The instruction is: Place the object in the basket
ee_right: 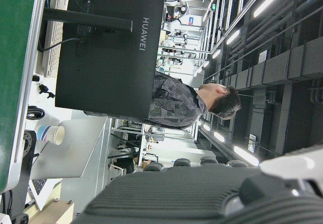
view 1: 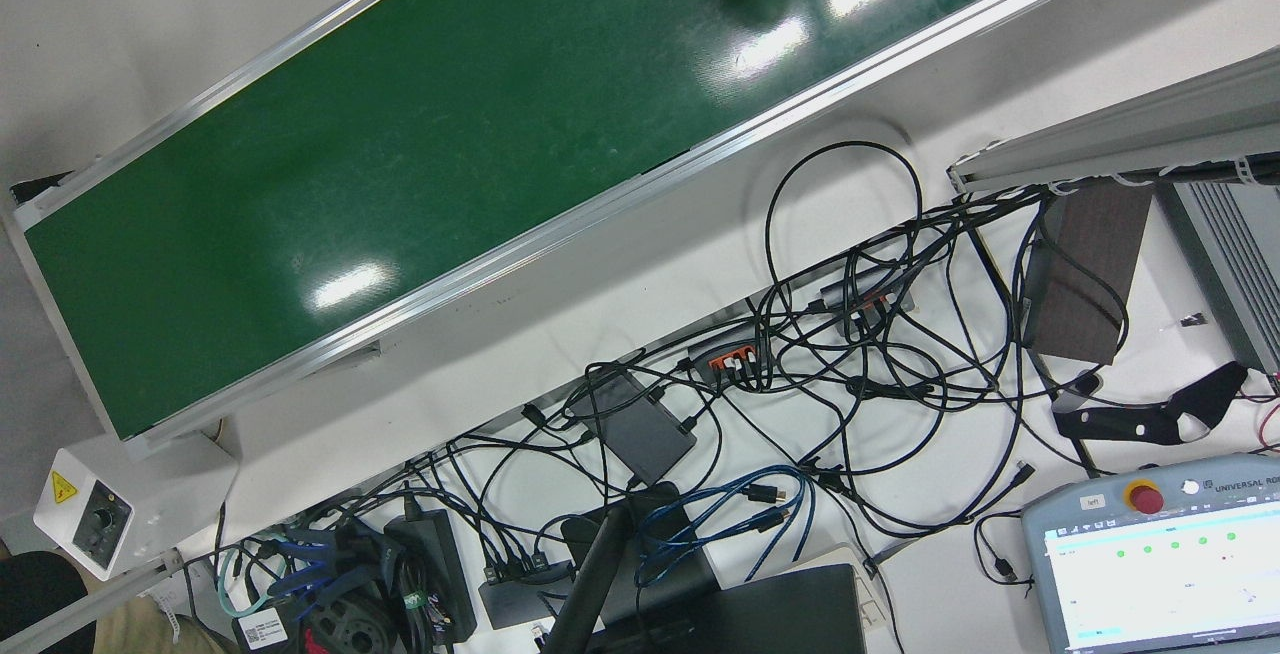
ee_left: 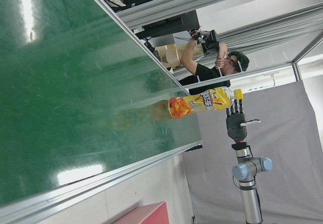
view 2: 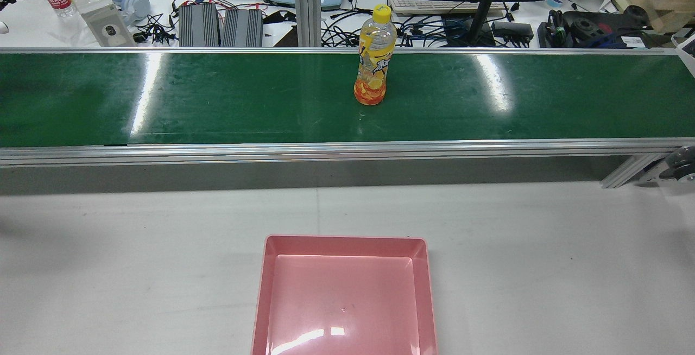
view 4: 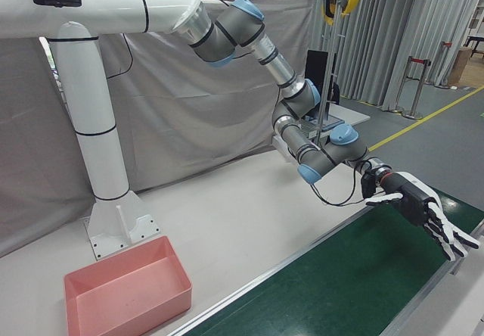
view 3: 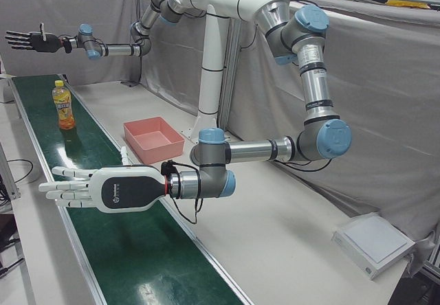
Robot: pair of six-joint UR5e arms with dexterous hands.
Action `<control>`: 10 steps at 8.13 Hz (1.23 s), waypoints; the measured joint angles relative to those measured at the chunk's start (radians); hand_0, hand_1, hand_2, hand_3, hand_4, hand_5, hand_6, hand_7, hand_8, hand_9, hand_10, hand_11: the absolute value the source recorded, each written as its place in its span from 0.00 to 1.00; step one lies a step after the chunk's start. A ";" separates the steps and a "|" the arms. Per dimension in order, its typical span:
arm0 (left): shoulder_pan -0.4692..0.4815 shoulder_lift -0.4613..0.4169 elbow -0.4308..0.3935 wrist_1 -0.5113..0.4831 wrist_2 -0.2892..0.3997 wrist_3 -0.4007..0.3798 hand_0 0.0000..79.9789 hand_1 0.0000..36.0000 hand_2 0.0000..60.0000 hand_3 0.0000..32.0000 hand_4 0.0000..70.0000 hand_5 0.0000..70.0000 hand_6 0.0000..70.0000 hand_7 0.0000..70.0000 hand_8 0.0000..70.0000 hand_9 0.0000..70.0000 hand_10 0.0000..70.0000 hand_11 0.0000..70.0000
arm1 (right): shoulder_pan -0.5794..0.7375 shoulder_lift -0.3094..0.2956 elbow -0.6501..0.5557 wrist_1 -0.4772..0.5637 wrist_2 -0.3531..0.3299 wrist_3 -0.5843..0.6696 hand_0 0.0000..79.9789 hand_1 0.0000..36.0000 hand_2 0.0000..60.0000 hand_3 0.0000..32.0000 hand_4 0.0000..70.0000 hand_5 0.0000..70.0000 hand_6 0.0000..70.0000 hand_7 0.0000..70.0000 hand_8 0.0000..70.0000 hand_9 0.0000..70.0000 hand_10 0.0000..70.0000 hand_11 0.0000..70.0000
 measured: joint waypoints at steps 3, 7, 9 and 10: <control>0.000 -0.001 -0.003 0.000 0.000 0.000 0.64 0.36 0.00 0.00 0.27 0.17 0.00 0.00 0.06 0.12 0.12 0.19 | 0.000 0.000 0.000 0.001 0.000 0.000 0.00 0.00 0.00 0.00 0.00 0.00 0.00 0.00 0.00 0.00 0.00 0.00; 0.000 -0.002 -0.002 0.001 0.000 0.000 0.65 0.36 0.00 0.00 0.27 0.17 0.00 0.00 0.07 0.12 0.11 0.18 | 0.000 0.000 0.000 0.000 0.000 0.000 0.00 0.00 0.00 0.00 0.00 0.00 0.00 0.00 0.00 0.00 0.00 0.00; 0.000 -0.002 -0.001 0.001 0.000 0.000 0.64 0.36 0.00 0.00 0.27 0.17 0.00 0.00 0.07 0.12 0.11 0.18 | 0.000 0.000 0.000 0.000 0.000 0.000 0.00 0.00 0.00 0.00 0.00 0.00 0.00 0.00 0.00 0.00 0.00 0.00; 0.000 -0.002 0.001 0.002 0.000 0.001 0.64 0.36 0.00 0.00 0.26 0.17 0.00 0.00 0.07 0.13 0.11 0.18 | 0.000 0.000 0.000 0.000 0.000 0.000 0.00 0.00 0.00 0.00 0.00 0.00 0.00 0.00 0.00 0.00 0.00 0.00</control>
